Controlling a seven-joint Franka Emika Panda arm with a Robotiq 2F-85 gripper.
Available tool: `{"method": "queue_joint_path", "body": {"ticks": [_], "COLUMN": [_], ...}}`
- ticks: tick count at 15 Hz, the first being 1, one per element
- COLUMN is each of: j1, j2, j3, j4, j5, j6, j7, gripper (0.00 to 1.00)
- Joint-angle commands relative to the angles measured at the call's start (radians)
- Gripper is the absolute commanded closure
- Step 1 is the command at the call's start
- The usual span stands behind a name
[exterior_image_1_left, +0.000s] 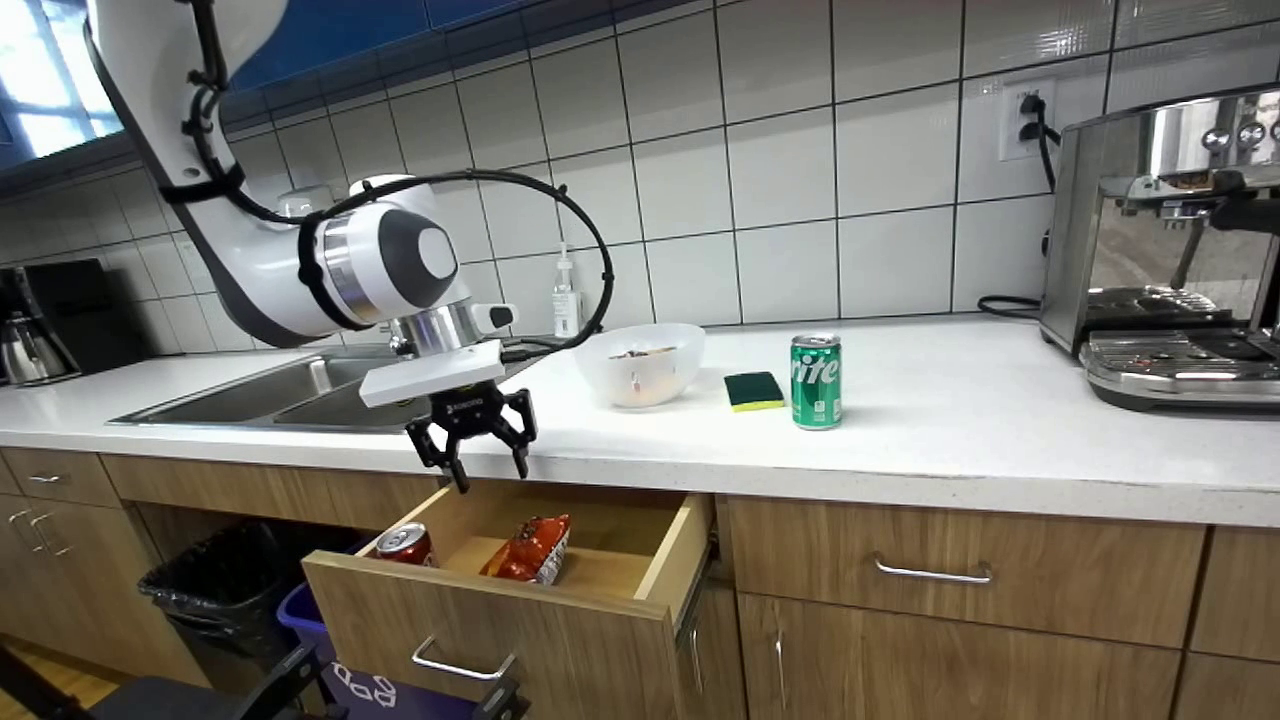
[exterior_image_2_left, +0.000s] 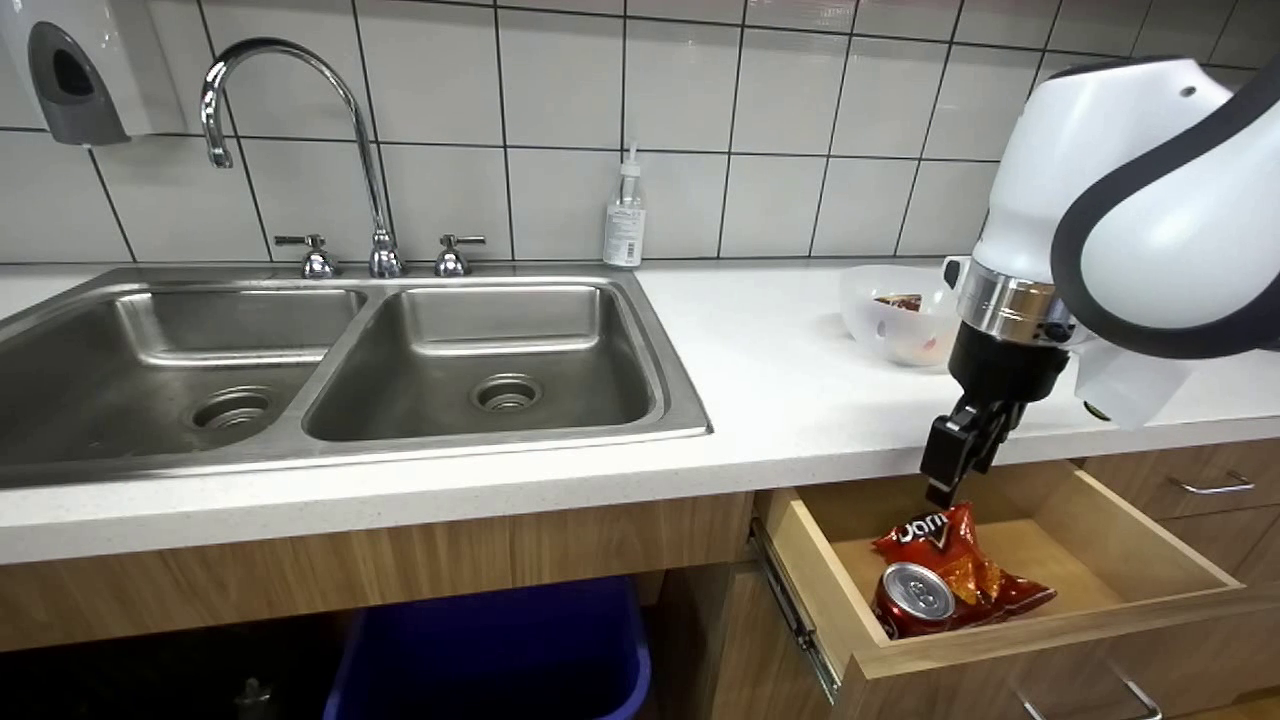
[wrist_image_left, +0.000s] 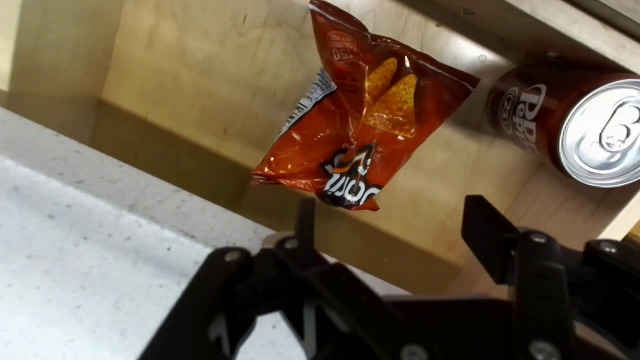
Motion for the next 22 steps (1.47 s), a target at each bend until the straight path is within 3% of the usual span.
{"method": "queue_joint_path", "body": {"ticks": [1, 12, 22], "j1": [-0.003, -0.028, -0.048], "j2": [-0.074, -0.147, -0.125], "j3": [-0.015, -0.016, -0.014], "j4": [-0.028, 0.002, 0.100], "j5": [-0.034, -0.012, 0.011], "j6": [-0.012, -0.032, -0.033], "j7": [0.011, -0.005, -0.037], "gripper": [0.01, 0.00, 0.00]}}
